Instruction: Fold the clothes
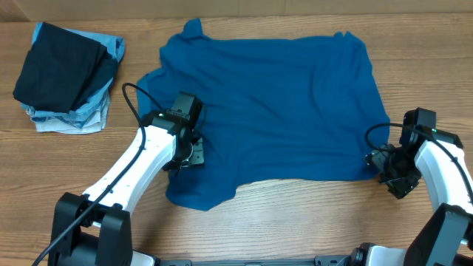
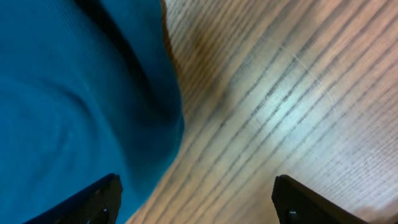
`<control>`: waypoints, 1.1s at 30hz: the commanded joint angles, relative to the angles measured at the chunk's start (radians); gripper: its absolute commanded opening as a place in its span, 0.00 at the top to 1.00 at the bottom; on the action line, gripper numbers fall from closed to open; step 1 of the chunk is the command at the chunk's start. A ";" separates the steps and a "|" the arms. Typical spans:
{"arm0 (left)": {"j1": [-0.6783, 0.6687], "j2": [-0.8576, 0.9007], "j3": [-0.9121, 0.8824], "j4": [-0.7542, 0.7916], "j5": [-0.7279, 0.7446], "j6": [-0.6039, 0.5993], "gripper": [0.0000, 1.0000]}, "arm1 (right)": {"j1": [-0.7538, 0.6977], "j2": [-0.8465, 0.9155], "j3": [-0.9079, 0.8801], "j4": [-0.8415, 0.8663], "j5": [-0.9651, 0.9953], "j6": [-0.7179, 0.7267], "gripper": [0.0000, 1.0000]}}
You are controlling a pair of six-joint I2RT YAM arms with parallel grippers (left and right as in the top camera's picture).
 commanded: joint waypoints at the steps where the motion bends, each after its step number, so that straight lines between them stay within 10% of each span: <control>1: 0.009 -0.011 -0.004 0.010 0.010 0.014 0.44 | -0.005 -0.010 -0.050 0.071 0.014 0.008 0.19; 14: 0.108 -0.012 -0.003 -0.004 0.061 -0.016 0.39 | -0.005 -0.010 -0.211 0.368 0.002 0.008 0.61; 20: 0.154 -0.011 -0.004 -0.083 0.058 0.034 0.15 | -0.005 -0.010 -0.211 0.386 0.002 0.008 0.80; 28: 0.155 -0.010 -0.006 -0.130 -0.067 0.075 0.37 | -0.005 -0.010 -0.211 0.396 -0.020 0.012 0.80; 30: 0.154 -0.010 -0.014 -0.127 -0.039 0.075 0.55 | -0.005 -0.010 -0.211 0.399 -0.021 0.012 0.80; 33: 0.154 -0.010 -0.087 -0.100 -0.002 0.074 0.54 | -0.005 -0.010 -0.211 0.404 -0.021 0.012 0.80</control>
